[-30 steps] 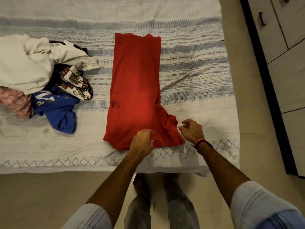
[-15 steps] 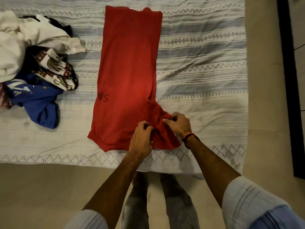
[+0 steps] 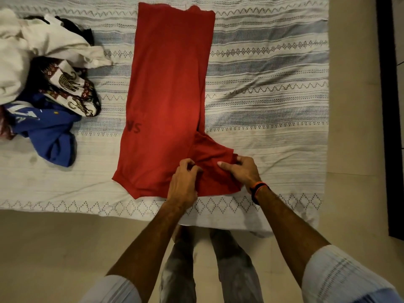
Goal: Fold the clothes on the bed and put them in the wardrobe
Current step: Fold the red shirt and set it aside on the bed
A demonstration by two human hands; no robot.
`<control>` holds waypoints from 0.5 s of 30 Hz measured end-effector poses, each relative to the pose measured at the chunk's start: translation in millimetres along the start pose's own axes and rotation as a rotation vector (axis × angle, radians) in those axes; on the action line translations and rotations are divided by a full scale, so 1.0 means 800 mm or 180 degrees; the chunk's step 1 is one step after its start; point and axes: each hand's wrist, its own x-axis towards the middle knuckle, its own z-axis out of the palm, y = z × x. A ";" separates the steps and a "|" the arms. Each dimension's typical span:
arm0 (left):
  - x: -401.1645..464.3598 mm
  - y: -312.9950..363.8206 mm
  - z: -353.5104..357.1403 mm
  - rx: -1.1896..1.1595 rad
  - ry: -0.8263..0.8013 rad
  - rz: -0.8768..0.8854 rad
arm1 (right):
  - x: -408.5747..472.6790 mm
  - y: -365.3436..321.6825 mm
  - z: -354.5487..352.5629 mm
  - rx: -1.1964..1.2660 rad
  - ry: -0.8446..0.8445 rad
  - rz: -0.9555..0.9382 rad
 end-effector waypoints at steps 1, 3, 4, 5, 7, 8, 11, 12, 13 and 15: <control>0.000 -0.002 0.000 -0.0031 -0.0032 -0.0010 | -0.001 0.001 0.002 -0.0006 0.0050 -0.0073; -0.001 -0.005 -0.001 -0.0141 -0.0094 -0.0019 | -0.002 0.004 0.006 0.0101 0.0056 -0.0170; -0.001 -0.006 -0.003 -0.0194 -0.0118 -0.0012 | -0.004 0.005 0.009 0.0241 0.0005 -0.0168; -0.001 -0.007 -0.005 -0.0240 -0.0144 -0.0005 | -0.006 0.006 0.011 0.0338 -0.0033 -0.0130; -0.003 -0.007 -0.010 -0.0357 -0.0185 -0.0012 | -0.008 0.006 0.013 0.0317 0.0063 -0.0155; -0.004 -0.007 -0.012 -0.0412 -0.0217 -0.0025 | -0.009 0.007 0.014 0.0229 0.0191 -0.0165; -0.006 -0.007 -0.017 -0.0477 -0.0303 -0.0048 | -0.012 0.006 0.013 0.0305 0.0265 -0.0114; -0.007 -0.006 -0.019 -0.0495 -0.0324 -0.0055 | -0.015 0.005 0.012 0.0420 0.0097 -0.0102; -0.007 -0.005 -0.020 -0.0521 -0.0351 -0.0072 | -0.017 0.004 0.010 0.0520 -0.0087 -0.0099; -0.006 -0.004 -0.021 -0.0605 -0.0370 -0.0117 | -0.024 0.000 0.004 0.0610 -0.0272 -0.0123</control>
